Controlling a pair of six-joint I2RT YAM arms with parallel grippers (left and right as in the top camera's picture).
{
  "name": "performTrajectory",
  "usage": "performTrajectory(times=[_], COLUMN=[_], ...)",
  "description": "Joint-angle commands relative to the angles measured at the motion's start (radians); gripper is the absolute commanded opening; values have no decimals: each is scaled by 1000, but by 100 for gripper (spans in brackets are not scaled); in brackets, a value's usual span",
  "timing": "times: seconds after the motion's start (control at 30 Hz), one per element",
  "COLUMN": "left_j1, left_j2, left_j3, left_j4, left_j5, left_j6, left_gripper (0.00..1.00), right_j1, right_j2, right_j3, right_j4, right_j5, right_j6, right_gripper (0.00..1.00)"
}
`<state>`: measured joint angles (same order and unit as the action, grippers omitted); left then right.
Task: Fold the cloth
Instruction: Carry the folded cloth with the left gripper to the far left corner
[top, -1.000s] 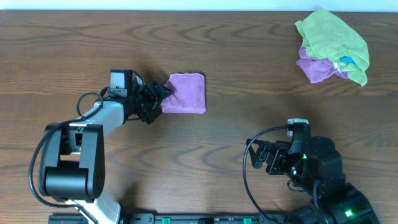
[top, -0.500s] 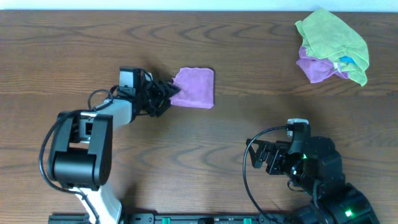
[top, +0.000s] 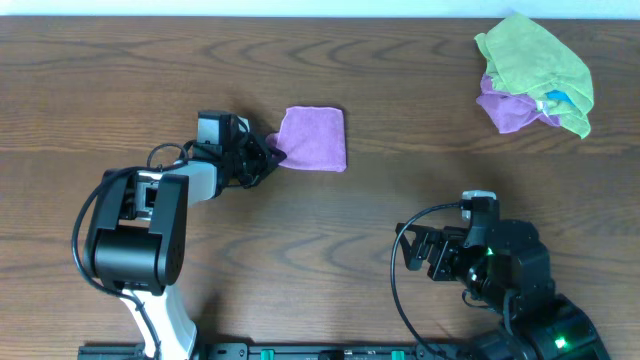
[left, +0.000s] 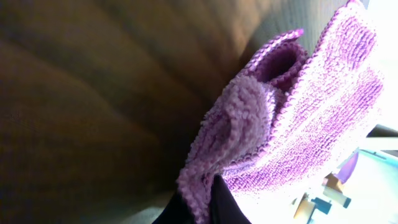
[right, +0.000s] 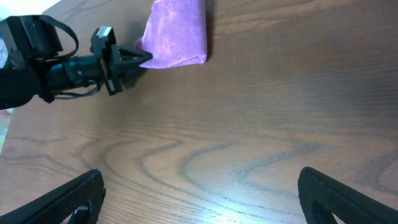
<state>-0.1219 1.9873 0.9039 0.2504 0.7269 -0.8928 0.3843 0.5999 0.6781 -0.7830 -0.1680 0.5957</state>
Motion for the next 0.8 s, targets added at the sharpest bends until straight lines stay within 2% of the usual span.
performTrajectory(times=[0.0,0.17,0.27,0.47,0.6,0.77], left_j1=[-2,30,62,131,177,233], left_j2=[28,25,21,10,10,10], left_j3=[-18,14,80,219,318,433], left_j4=[48,159,158,145,95,17], left_j5=[1,91,164,213,200,109], left_j6=[40,40,39,-14,-21,-19], left_gripper=[6,6,5,6,6,6], right_j1=[-13,-13,-13,-13,-13,-13], right_j2=[-4,-4,-4,-4,-4,-4], right_j3=[-4,-4,-4,-4,-4,-4], right_j4=[0,0,0,0,0,0], right_j5=[-5,-5,-5,-5,-5,-5], right_j6=[14,14,14,14,13,14], right_gripper=[99,99,99,99,99,99])
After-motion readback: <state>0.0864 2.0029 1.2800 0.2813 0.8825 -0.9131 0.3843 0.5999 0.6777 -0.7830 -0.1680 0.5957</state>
